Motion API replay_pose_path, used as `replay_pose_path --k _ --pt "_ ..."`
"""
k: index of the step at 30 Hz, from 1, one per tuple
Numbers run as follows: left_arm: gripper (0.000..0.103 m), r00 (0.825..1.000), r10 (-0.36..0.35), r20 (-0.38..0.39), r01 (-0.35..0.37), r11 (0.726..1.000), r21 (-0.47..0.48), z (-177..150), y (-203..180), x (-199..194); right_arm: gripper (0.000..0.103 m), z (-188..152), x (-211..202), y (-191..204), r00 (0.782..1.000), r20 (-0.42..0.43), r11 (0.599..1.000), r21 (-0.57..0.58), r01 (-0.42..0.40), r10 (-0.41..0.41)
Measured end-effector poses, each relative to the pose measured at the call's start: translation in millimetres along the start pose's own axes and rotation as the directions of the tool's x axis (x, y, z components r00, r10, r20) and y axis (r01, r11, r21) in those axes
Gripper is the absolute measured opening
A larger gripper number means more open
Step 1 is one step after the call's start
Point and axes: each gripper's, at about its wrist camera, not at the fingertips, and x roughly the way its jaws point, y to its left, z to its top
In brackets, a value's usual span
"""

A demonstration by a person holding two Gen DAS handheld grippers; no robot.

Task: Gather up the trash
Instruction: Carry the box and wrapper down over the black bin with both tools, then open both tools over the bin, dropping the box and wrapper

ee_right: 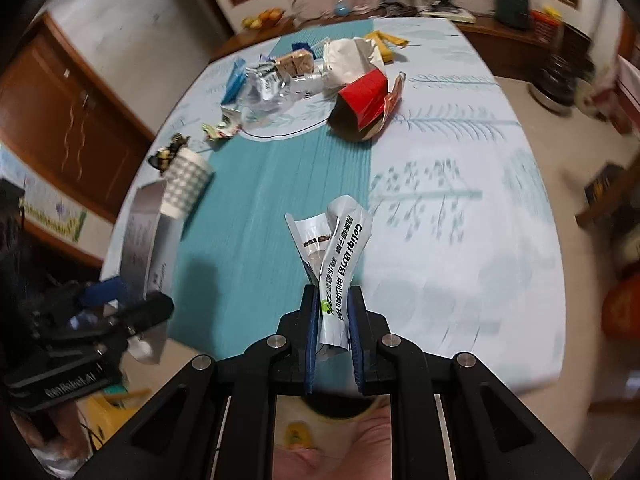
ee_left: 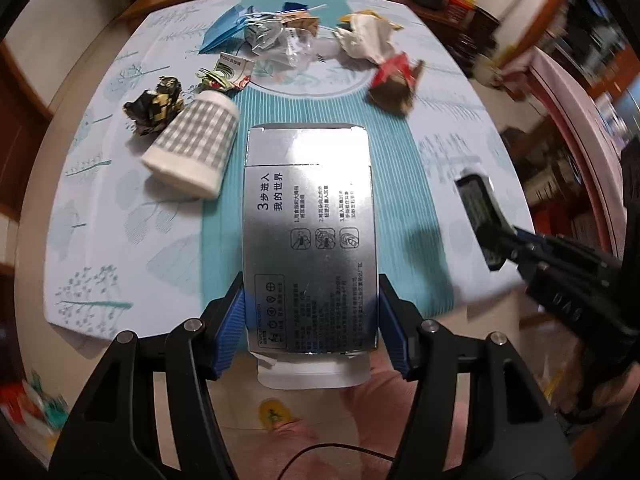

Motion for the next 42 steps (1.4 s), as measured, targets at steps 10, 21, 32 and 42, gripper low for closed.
replay_pose_path --k 10,21,32,42 --pt "0.057 0.998 -0.065 0.001 0.064 0.988 0.142 -84.0 38.0 -41.1 0.014 -118.8 -47.1 67.6 0.998 0.032 0.993 0.105 0.054 -0.058" --pt "0.057 0.988 -0.089 -0.129 0.109 0.982 0.152 -163.1 38.8 -6.2 0.014 -213.2 -16.3 72.6 0.99 -0.124 0.98 0.18 0.084 -0.062" --pt "0.057 0.958 -0.042 -0.285 0.068 0.994 0.083 -228.6 22.8 137.0 0.014 -303.9 128.9 25.8 0.943 -0.331 0.948 0.308 0.082 0.025" --pt "0.058 0.947 0.023 -0.32 0.0 0.997 0.071 -251.7 24.8 252.7 0.015 -335.1 246.0 -0.9 0.926 -0.372 0.938 0.338 0.075 0.059"
